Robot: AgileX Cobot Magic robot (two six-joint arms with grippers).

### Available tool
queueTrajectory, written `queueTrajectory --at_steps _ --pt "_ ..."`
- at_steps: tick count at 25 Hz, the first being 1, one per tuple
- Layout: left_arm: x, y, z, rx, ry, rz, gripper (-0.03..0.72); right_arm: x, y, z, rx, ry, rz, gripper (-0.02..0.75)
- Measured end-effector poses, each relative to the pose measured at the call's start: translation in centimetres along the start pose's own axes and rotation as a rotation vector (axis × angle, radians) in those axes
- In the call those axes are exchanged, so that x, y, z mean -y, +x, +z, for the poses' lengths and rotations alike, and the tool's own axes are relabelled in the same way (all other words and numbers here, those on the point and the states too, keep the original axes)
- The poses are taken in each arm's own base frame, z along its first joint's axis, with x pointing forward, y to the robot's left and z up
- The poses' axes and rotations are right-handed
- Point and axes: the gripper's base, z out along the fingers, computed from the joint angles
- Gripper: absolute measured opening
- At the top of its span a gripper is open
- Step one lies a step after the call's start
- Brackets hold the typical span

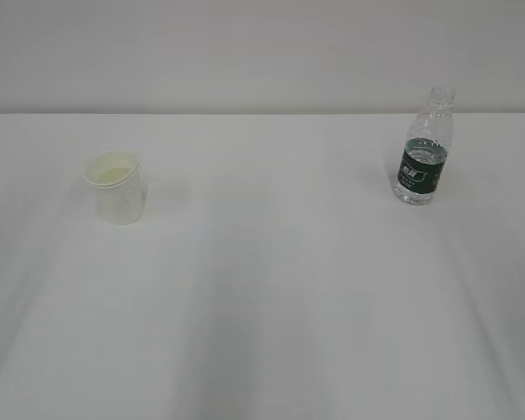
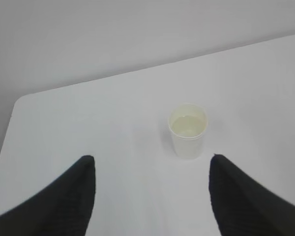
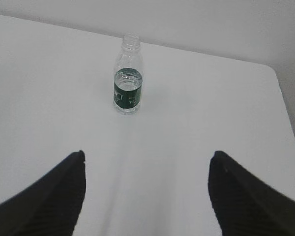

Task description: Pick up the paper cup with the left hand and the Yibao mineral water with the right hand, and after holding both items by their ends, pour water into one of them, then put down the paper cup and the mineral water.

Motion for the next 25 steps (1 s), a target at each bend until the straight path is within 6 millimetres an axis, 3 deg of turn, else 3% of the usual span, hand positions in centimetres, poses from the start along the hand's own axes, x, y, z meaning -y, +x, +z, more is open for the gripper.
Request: queueTrajectory --at_steps 14,25 --pt "0.0 0.5 -1.8 -0.042 0.004 -0.022 0.51 -0.2 0.5 -0.1 -0.047 -0.025 0.021 0.589" --pt "0.0 0.5 -3.9 -0.004 0.01 -0.043 0.502 -0.3 0.8 -2.0 0.006 -0.017 0.021 0.589"
